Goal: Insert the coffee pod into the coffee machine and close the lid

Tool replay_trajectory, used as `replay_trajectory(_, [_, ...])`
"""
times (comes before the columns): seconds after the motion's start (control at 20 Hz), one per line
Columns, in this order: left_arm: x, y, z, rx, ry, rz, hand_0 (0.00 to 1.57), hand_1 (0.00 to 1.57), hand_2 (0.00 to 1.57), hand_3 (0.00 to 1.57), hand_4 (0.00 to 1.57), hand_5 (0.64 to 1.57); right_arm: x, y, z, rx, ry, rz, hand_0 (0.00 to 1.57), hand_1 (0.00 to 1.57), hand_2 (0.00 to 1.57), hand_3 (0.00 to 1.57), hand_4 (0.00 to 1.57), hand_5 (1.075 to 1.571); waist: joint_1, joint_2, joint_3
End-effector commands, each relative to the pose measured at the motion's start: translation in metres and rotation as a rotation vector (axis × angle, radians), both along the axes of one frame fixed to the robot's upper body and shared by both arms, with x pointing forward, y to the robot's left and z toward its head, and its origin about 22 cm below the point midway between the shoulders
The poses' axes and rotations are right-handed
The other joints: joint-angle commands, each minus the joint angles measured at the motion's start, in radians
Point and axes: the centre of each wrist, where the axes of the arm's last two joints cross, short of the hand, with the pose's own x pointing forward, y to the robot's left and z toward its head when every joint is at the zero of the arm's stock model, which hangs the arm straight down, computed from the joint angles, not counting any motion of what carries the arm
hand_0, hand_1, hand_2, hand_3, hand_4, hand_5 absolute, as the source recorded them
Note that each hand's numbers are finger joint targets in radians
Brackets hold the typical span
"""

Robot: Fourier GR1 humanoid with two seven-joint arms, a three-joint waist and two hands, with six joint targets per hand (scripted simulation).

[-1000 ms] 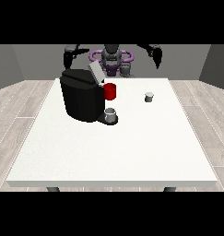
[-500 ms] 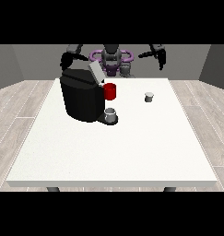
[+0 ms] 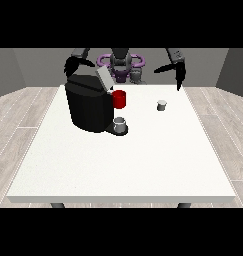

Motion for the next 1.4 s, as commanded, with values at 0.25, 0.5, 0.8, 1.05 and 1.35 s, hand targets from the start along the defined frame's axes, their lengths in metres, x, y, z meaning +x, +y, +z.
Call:
replay_trajectory(0.25, [0.027, 0.022, -0.009, 0.066, 0.088, 0.045, 0.0, 0.0, 0.0, 0.0, 0.0, 1.571, 0.016, 0.001, 0.009, -0.007, -0.014, 0.032, 0.0, 0.0, 0.0, 0.0, 0.33, 1.571, -0.013, 0.081, -0.0001])
replay_trajectory(0.5, [0.036, 0.001, -0.02, 0.14, 0.144, 0.016, 0.0, 0.0, 0.0, 0.0, 0.0, 1.571, 0.02, -0.011, -0.003, 0.01, 0.036, 0.013, 0.0, 0.0, 0.0, 0.0, 0.39, 1.571, -0.007, 0.064, 0.0002])
replay_trajectory(0.8, [0.049, -0.002, -0.03, 0.214, 0.114, -0.008, 0.0, 0.0, 0.37, 0.0, 0.0, 1.571, 0.032, 0.026, 0.002, -0.048, 0.023, -0.011, 0.0, 0.0, 0.0, 0.0, 0.43, 1.571, -0.012, 0.115, -0.0004])
replay_trajectory(1.05, [0.052, 0.006, -0.027, 0.275, 0.169, -0.001, 0.65, 0.65, 0.72, 0.35, 0.0, 1.571, 0.044, -0.001, -0.007, -0.051, 0.046, -0.057, 0.0, 0.0, 0.0, 0.0, 0.41, 1.571, 0.02, 0.113, 0.0001])
replay_trajectory(1.35, [0.047, 0.023, -0.041, 0.403, 0.224, 0.023, 0.63, 0.63, 0.76, 0.49, 0.0, 1.571, 0.032, 0.017, -0.001, -0.042, 0.052, 0.015, 0.0, 0.0, 0.0, 0.0, 0.39, 1.571, -0.048, 0.097, -0.0002])
